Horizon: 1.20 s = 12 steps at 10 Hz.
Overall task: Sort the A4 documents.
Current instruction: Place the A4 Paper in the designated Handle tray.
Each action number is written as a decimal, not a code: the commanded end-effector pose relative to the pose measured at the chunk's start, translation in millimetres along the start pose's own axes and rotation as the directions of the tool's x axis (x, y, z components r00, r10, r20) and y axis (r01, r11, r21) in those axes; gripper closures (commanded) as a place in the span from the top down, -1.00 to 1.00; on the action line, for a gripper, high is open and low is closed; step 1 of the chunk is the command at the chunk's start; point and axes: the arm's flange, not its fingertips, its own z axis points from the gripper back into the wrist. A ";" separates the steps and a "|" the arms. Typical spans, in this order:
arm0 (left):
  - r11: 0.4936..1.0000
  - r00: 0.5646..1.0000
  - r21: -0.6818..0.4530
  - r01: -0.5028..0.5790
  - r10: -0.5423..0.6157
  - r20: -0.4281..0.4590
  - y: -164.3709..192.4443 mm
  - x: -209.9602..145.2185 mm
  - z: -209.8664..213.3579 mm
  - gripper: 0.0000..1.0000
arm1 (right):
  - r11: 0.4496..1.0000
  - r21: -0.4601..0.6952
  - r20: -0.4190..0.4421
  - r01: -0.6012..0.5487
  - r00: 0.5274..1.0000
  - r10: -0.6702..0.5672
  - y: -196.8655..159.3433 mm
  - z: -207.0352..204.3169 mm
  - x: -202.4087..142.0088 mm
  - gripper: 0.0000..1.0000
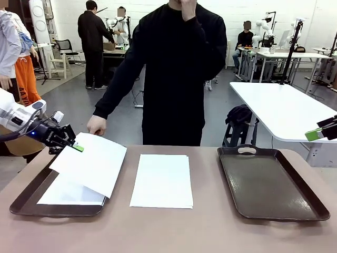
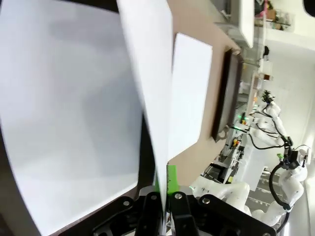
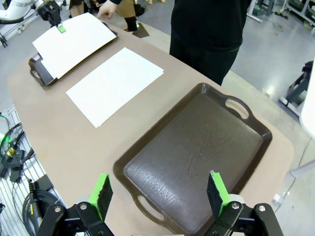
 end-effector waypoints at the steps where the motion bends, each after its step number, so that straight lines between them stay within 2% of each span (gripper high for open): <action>1: 0.999 1.000 0.039 -0.021 0.022 -0.020 2.9 -2.3 -7.8 -0.98 | 1.000 0.010 0.002 0.000 1.000 0.000 -0.2 -1.8 -0.3 1.00; 4: 0.996 0.999 0.086 -0.032 0.034 -0.023 18.6 4.3 -8.2 -0.98 | 1.000 0.010 0.002 0.000 1.000 0.000 -0.2 -1.8 -0.3 1.00; 9: 0.979 0.999 0.199 -0.051 0.046 0.029 40.8 12.0 5.1 -0.98 | 1.000 0.010 0.002 0.000 1.000 0.000 -0.2 -1.8 -0.3 1.00; 12: 0.973 0.999 0.230 -0.031 0.035 -0.013 38.8 20.0 -3.6 -0.98 | 1.000 0.010 0.002 0.000 1.000 0.000 -0.2 -1.8 -0.3 1.00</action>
